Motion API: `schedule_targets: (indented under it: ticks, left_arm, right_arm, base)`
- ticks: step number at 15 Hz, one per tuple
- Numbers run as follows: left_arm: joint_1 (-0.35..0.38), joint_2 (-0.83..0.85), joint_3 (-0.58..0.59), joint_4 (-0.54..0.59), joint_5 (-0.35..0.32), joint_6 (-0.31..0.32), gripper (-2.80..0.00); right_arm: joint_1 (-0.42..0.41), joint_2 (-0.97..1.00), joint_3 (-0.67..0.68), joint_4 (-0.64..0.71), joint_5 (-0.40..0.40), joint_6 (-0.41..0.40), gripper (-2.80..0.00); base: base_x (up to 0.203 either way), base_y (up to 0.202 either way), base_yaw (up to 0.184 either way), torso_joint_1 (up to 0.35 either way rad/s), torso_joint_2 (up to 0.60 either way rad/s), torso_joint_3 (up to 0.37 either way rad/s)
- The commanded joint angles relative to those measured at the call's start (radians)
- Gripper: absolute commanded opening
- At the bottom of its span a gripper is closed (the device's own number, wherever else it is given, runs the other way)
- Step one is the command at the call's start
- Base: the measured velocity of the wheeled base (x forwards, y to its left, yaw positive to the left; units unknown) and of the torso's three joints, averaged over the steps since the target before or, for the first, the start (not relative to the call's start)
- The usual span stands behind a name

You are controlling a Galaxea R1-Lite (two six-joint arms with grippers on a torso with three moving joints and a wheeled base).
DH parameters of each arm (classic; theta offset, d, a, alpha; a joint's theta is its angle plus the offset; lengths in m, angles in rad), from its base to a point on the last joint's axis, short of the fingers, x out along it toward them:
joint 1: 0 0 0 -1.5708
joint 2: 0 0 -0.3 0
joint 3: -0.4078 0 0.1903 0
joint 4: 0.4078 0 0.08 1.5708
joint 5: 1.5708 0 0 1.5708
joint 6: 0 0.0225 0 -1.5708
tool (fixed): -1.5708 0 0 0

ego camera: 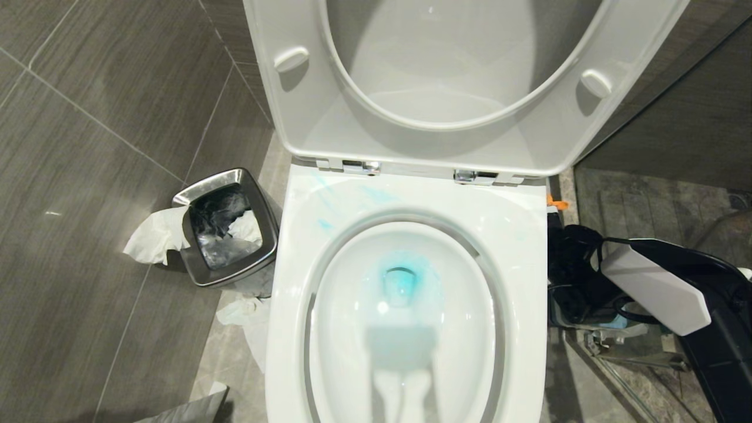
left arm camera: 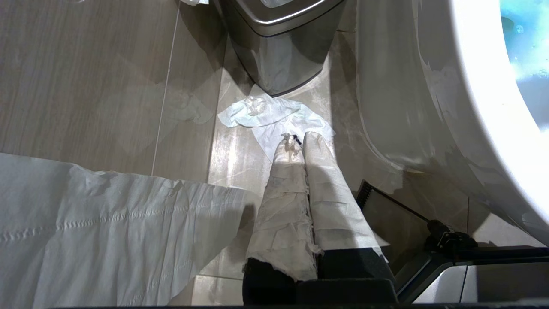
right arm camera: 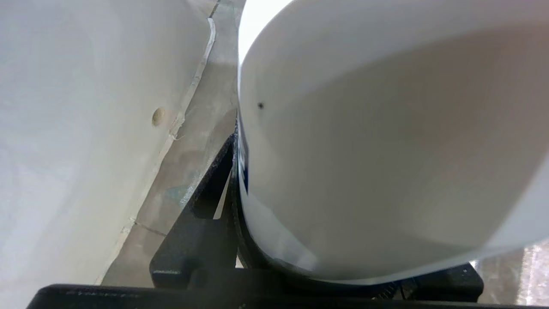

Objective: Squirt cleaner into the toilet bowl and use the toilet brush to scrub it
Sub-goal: Place the cleaning agent on the floor

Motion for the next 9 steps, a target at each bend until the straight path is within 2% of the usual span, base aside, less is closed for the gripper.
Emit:
schedule_targets:
  ticks: [1,9]
  left_arm:
    - [0.000,0.000,0.000,0.001,0.000,0.000,-2.80]
    - [0.000,0.000,0.000,0.001,0.000,0.000,-2.80]
  right_arm:
    - [0.015,0.008,-0.024,-0.007,-0.007,0.018,-2.80]
    - [0.015,0.008,-0.023,-0.009,-0.013,0.026,-2.80]
  base:
    - [0.000,0.000,0.000,0.000,0.00,0.000]
    - [0.000,0.000,0.000,0.000,0.00,0.000]
